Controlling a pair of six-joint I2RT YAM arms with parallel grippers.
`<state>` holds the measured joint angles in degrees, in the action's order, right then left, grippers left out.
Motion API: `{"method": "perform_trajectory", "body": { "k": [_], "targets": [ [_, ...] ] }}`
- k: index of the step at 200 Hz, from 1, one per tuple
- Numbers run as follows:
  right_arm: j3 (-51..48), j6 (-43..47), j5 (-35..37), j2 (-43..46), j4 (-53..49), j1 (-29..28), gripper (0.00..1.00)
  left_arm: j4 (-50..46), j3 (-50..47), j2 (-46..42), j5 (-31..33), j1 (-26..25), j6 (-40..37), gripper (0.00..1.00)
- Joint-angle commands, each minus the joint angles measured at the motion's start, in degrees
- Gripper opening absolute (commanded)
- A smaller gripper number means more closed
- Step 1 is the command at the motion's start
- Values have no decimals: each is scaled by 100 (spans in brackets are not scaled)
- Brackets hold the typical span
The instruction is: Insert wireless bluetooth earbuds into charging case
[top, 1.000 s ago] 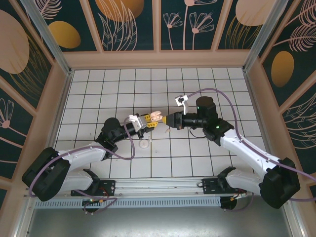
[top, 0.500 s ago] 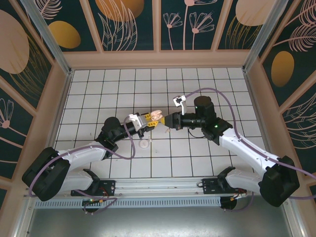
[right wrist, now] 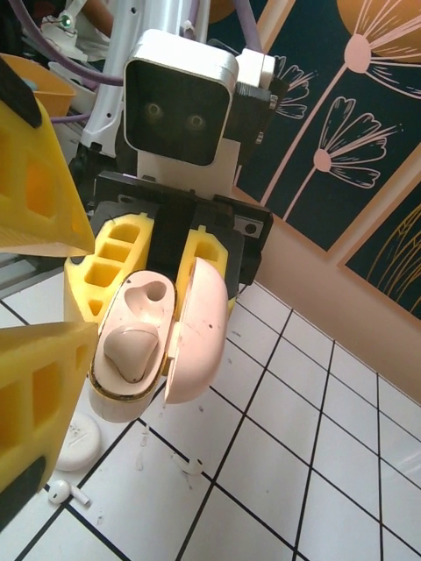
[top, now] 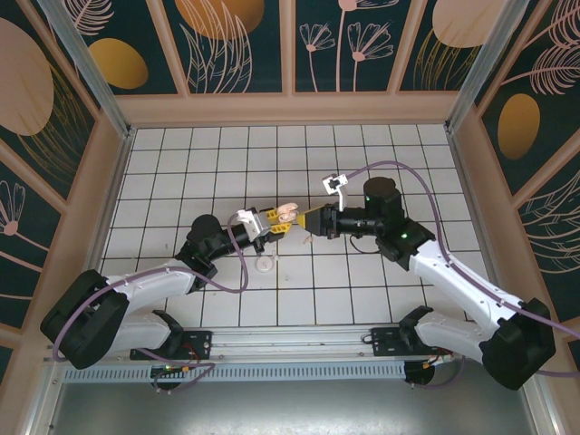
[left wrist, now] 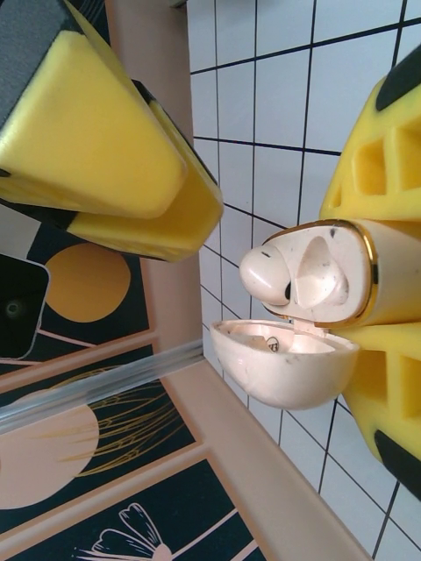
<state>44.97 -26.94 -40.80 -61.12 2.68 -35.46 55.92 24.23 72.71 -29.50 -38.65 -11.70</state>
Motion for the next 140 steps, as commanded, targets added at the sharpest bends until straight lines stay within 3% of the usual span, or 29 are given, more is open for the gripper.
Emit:
{"method": "perform_trajectory", "body": {
  "k": [1, 36, 73, 140],
  "targets": [
    [134, -2, -20, 7, 109, 47, 24, 173, 152, 8, -95, -36, 63, 14],
    [189, 11, -72, -161, 151, 45, 21, 165, 152, -5, -118, -35, 61, 14],
    [220, 21, 472, -98, -321, 279, 24, -23, 224, 73, 243, -36, 203, 14],
    [904, 21, 1919, -883, -2500, 376, 28, 592, -340, 162, 1419, -26, 862, 12]
  ]
}}
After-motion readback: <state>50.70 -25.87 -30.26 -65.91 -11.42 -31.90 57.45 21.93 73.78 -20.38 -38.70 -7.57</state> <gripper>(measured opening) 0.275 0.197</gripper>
